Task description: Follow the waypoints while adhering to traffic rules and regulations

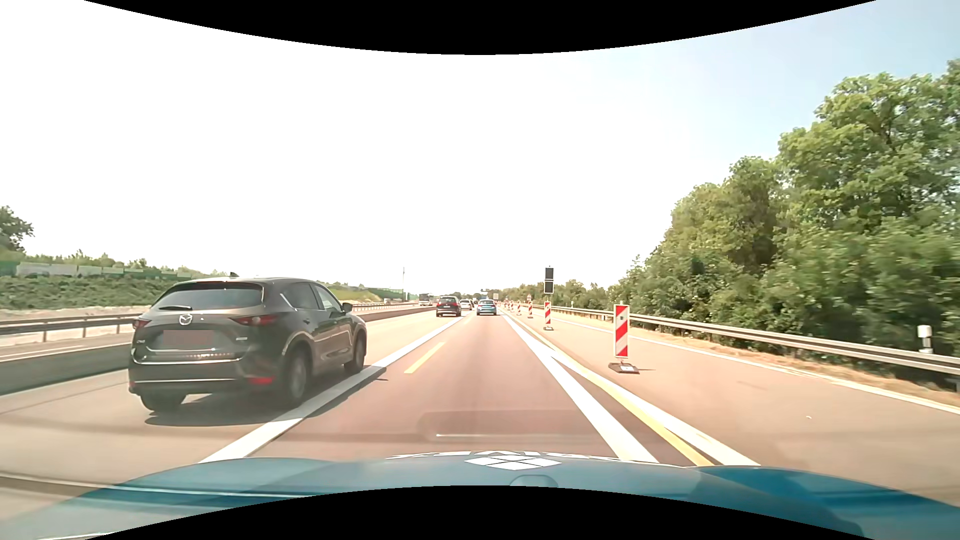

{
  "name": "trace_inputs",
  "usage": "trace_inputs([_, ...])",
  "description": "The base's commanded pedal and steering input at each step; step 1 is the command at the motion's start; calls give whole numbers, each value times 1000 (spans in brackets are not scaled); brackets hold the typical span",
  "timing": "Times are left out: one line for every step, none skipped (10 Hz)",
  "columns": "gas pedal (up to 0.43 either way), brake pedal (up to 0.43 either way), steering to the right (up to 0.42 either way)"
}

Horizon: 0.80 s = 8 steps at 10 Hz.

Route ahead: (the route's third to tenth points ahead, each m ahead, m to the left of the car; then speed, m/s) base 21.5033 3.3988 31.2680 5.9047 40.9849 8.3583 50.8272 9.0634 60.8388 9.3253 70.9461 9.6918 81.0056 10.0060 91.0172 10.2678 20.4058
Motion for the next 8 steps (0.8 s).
trace_inputs([118,0,0])
trace_inputs([118,0,0])
trace_inputs([118,0,-2])
trace_inputs([118,0,-3])
trace_inputs([118,0,-4])
trace_inputs([118,0,-3])
trace_inputs([118,0,-4])
trace_inputs([118,0,-4])
